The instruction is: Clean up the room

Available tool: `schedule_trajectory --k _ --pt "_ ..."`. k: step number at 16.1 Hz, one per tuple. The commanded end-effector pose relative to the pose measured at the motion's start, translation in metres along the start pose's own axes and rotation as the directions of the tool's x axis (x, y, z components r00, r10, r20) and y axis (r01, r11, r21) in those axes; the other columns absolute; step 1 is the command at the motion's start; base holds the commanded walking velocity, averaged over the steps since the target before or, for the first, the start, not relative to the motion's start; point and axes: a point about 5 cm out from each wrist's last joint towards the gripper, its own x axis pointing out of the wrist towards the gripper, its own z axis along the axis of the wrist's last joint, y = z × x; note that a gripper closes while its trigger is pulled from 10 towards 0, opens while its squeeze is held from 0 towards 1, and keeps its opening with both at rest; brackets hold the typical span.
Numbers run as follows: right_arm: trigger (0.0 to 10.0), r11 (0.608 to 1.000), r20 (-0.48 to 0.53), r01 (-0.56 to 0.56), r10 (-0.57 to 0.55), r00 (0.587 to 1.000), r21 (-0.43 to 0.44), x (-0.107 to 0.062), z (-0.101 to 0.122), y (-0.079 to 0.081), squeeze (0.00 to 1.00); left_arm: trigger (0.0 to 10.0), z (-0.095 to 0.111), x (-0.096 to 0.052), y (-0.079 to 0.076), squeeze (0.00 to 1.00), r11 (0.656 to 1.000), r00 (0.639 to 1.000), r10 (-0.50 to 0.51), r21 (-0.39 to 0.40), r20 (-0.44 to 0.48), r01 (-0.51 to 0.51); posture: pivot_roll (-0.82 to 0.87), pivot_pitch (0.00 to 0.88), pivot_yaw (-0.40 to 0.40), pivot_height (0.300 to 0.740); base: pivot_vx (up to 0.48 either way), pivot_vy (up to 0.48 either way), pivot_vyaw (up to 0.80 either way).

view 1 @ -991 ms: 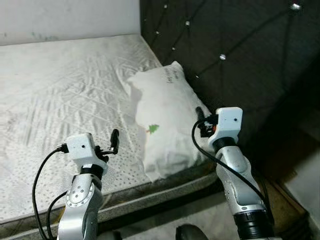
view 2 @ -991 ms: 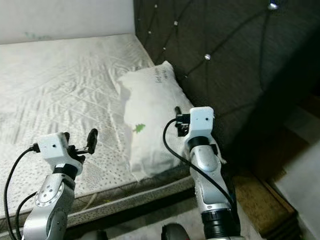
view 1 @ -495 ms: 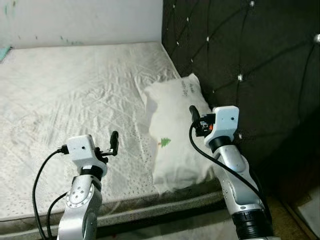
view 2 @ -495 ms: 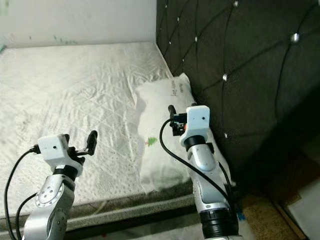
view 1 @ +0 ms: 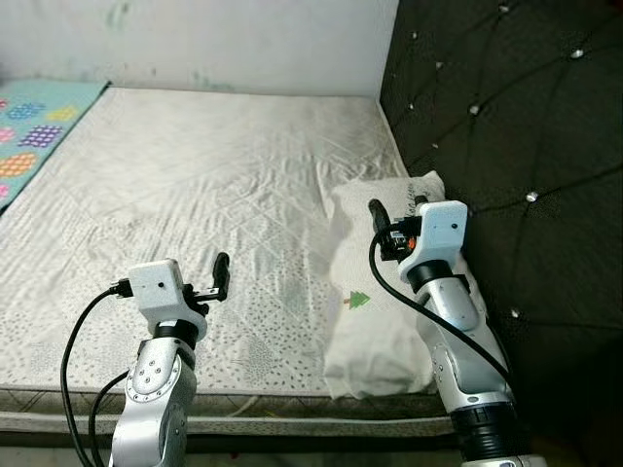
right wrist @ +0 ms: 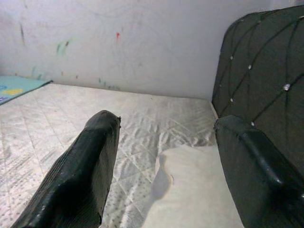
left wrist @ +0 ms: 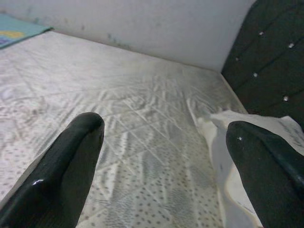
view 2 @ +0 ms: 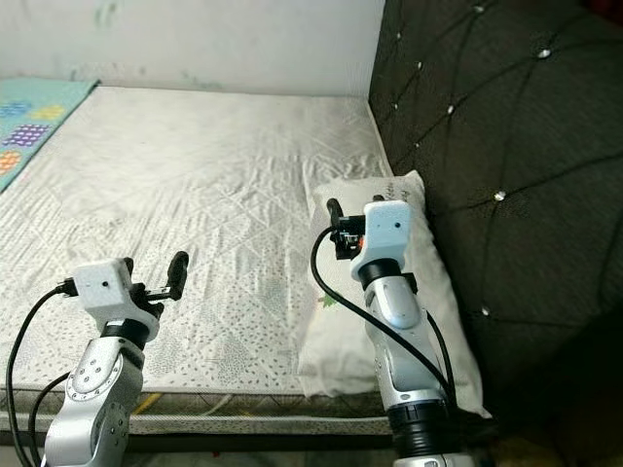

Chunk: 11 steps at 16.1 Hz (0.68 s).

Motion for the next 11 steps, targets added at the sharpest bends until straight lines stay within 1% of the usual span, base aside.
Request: schedule_trajectory --k 1,3,4,5,6,7,11 --pt "10.0 1.000 -0.019 0.014 -0.014 1.000 -0.004 0.0001 -0.0028 -0.0041 0.00 10.0 -0.0035 -0.0003 -0.0012 0.00 1.000 1.000 0.002 0.007 -0.015 -0.002 -0.08 0.000 -0.022 0.740 0.000 0.000 0.00" --pt "10.0 1.000 -0.045 0.011 -0.012 0.999 -0.019 -0.0026 -0.0077 -0.0023 0.00 10.0 -0.0038 -0.0006 -0.0012 0.00 1.000 1.000 0.002 0.010 -0.017 -0.002 -0.08 0.000 -0.020 0.740 0.000 0.000 0.00" --pt "10.0 1.000 -0.052 0.007 -0.008 0.999 -0.010 -0.0042 -0.0093 0.0003 0.00 10.0 -0.0043 -0.0008 -0.0014 0.00 1.000 1.000 0.000 0.011 -0.021 0.001 -0.08 0.000 -0.017 0.740 0.000 0.000 0.00" --pt "10.0 0.999 -0.057 -0.020 0.018 0.998 -0.028 -0.0051 -0.0090 0.0027 0.00 10.0 -0.0049 -0.0010 -0.0018 0.00 1.000 1.000 -0.003 0.012 -0.024 0.003 -0.08 0.000 -0.016 0.740 0.000 0.000 0.00" --pt "10.0 0.999 -0.034 -0.023 0.022 0.999 -0.030 -0.0058 -0.0068 0.0033 0.00 10.0 -0.0051 -0.0013 -0.0019 0.00 1.000 1.000 -0.004 0.013 -0.026 0.004 -0.08 0.000 -0.015 0.740 0.000 0.000 0.00" --pt "10.0 0.998 -0.024 -0.026 0.025 0.999 -0.060 -0.0063 -0.0056 0.0037 0.00 10.0 -0.0055 -0.0018 -0.0018 0.00 1.000 1.000 -0.004 0.013 -0.028 0.004 -0.08 0.000 -0.014 0.740 0.000 0.000 0.80" --pt "10.0 0.999 -0.037 -0.006 0.004 0.999 -0.040 -0.0064 -0.0075 0.0011 0.00 10.0 -0.0061 -0.0018 -0.0020 0.00 1.000 0.999 -0.006 0.013 -0.034 0.006 -0.08 0.000 -0.012 0.740 0.000 0.000 0.79"
